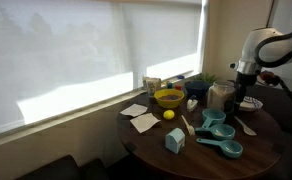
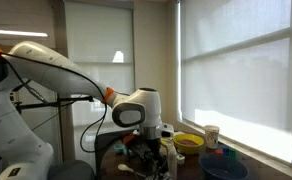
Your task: Pick up three pinches of sugar from the sugar jar and put each pinch into a different blue scoop of the three blue scoops on the table
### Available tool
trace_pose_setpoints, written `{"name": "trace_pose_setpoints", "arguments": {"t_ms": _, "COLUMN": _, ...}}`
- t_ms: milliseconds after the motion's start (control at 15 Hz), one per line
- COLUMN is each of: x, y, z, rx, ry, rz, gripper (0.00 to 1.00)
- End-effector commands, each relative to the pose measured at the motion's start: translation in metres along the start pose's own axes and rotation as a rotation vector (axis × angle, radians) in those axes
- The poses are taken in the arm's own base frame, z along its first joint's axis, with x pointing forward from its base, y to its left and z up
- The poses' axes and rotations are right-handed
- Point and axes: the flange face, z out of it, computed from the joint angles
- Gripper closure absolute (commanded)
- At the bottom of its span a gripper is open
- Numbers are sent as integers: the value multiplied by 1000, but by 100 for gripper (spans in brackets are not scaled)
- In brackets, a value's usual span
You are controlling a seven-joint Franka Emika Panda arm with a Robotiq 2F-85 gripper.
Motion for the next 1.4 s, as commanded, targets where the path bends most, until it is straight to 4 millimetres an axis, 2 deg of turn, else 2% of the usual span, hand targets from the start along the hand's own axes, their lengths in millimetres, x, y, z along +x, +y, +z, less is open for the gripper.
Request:
{"name": "trace_pose_setpoints", "arguments": {"t_ms": 0, "x": 0, "y": 0, "z": 0, "rx": 0, "ry": -1, "rz": 0, "gripper": 0}}
{"name": "trace_pose_setpoints", "arguments": {"t_ms": 133, "x": -1, "y": -2, "z": -5, "rx": -2, "ry": 4, "rz": -4, "gripper": 0}}
{"name": "trace_pose_setpoints", "arguments": {"t_ms": 467, "x": -16, "y": -10, "z": -43, "rx": -31, "ry": -35, "rz": 58, "gripper": 0}}
{"name": "trace_pose_setpoints", "arguments": {"t_ms": 733, "x": -34, "y": -10, "z": -93, "rx": -107, "ry": -25, "rz": 115, "gripper": 0}}
{"name": "trace_pose_setpoints", "arguments": {"t_ms": 933, "x": -32, "y": -8, "z": -129, "rx": -197, "ry": 73, "rz": 103, "gripper": 0}}
{"name": "trace_pose_setpoints", "arguments": {"t_ms": 1000, "x": -31, "y": -5, "z": -110, "rx": -135, "ry": 33, "rz": 95, "gripper": 0}}
{"name": "trace_pose_setpoints", "arguments": {"t_ms": 1133, "x": -33, "y": -7, "z": -126, "rx": -163, "ry": 66, "rz": 93, "gripper": 0}}
{"name": "trace_pose_setpoints", "arguments": {"t_ms": 1333, "x": -33, "y": -8, "z": -129, "rx": -169, "ry": 70, "rz": 92, "gripper": 0}}
